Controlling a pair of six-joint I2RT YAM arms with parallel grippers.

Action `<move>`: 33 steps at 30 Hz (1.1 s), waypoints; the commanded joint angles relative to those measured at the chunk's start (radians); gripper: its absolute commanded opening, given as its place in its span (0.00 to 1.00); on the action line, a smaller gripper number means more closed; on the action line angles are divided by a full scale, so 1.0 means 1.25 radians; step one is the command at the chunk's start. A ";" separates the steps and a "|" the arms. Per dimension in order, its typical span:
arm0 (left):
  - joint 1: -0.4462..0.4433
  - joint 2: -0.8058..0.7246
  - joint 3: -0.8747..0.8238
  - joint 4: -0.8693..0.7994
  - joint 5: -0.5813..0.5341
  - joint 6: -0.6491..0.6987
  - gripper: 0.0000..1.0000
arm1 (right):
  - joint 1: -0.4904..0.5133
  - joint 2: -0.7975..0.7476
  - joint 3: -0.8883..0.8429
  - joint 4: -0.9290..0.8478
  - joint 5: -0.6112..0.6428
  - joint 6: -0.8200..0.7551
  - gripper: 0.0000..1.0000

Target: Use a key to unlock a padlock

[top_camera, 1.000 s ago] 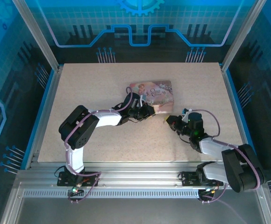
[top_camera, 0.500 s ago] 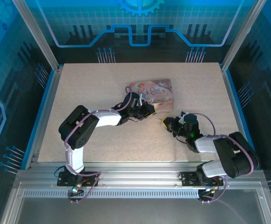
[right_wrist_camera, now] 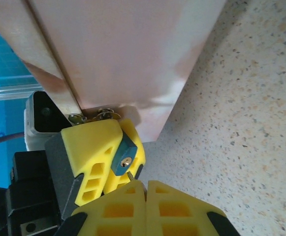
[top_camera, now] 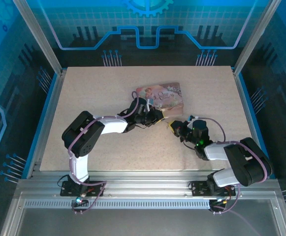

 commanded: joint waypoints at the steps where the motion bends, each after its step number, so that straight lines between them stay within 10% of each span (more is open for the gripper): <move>1: 0.006 -0.020 -0.005 0.058 0.027 -0.033 0.00 | 0.015 0.020 0.020 0.042 0.017 0.011 0.00; 33: 0.006 -0.002 -0.015 0.105 0.044 -0.067 0.00 | 0.031 0.033 0.048 0.051 0.046 0.001 0.00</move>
